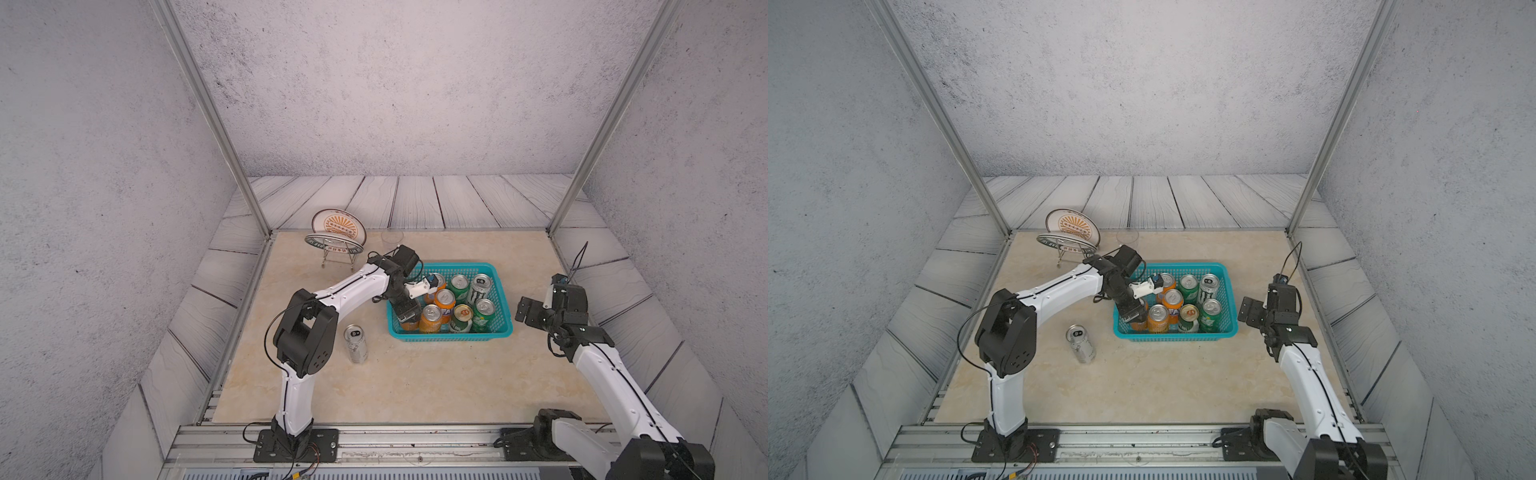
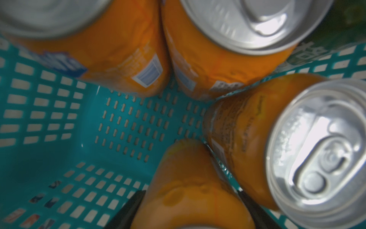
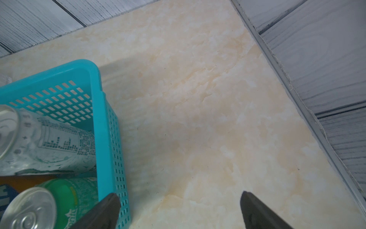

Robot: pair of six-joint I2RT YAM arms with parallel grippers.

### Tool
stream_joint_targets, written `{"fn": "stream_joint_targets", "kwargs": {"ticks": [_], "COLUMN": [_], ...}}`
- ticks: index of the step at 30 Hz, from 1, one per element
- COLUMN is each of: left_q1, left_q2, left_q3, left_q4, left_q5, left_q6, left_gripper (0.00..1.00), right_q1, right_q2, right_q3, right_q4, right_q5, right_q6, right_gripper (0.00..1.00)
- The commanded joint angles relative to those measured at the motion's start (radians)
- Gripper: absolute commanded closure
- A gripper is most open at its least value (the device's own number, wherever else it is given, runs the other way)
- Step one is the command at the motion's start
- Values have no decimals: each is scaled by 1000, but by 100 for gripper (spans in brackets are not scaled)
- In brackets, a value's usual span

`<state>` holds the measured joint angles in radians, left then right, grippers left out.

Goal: Take out the drinks from the basket
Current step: Pick up the drink from the basket.

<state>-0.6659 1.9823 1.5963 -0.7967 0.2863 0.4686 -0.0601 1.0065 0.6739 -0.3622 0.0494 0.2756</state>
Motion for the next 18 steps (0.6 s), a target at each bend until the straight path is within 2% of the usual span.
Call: {"fn": "stream_joint_targets", "kwargs": {"ticks": [1, 18], "left_q1": [-4, -17], "left_q2": [-63, -353], "left_q3": [27, -11], "left_q4": [-54, -66], "left_q5": [19, -33], "left_q6": [-16, -119], "left_gripper": [37, 39], "right_q1": [-3, -2], "right_q2": [7, -4], "right_q3": [16, 20], "right_q4": [5, -4], "right_q5": [-11, -8], "right_q6": [-10, -10], "right_gripper": [1, 1]}}
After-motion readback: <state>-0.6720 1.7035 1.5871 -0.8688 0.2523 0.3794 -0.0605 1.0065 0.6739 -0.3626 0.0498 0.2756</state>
